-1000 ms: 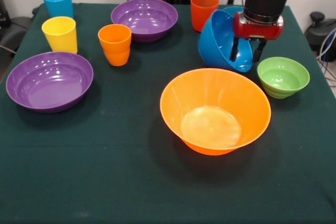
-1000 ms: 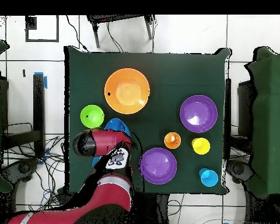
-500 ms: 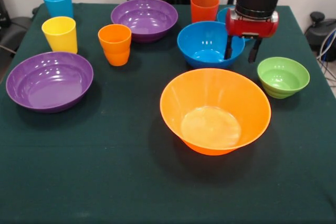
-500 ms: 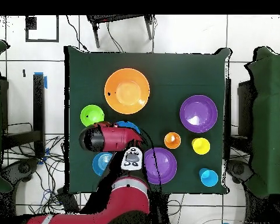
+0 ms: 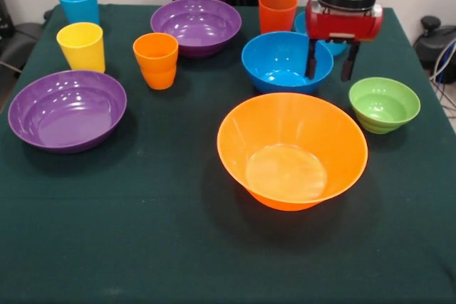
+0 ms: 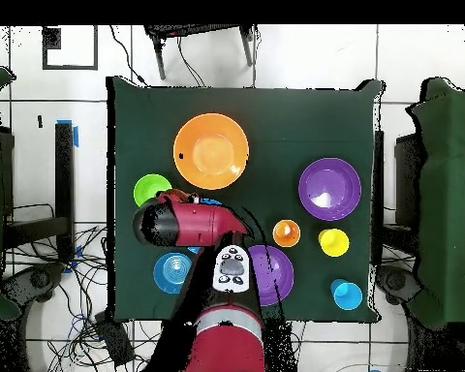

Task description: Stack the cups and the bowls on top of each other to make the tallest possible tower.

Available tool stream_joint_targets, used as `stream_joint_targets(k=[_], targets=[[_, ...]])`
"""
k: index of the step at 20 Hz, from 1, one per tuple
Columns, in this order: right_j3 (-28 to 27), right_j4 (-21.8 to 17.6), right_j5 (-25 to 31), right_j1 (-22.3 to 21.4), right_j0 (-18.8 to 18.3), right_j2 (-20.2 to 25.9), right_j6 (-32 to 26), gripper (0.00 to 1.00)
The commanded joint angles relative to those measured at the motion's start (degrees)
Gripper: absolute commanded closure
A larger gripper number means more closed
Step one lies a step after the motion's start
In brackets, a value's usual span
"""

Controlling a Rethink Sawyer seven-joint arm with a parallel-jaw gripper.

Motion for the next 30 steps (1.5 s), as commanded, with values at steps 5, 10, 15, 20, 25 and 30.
stream_joint_targets(k=[5,10,15,20,25,30], targets=[[3.05,0.46,4.79,-1.51,1.51,5.52,7.55,0.0],[1.73,0.74,3.55,0.31,2.38,5.06,8.16,0.0],[1.23,0.92,3.81,1.14,2.46,4.76,8.17,0.0],[1.05,0.89,3.73,1.67,1.7,5.33,7.69,0.0],[0.71,0.2,4.29,1.42,2.44,4.09,7.27,0.0],[-0.03,-0.42,5.21,1.13,2.18,3.81,6.15,0.0]])
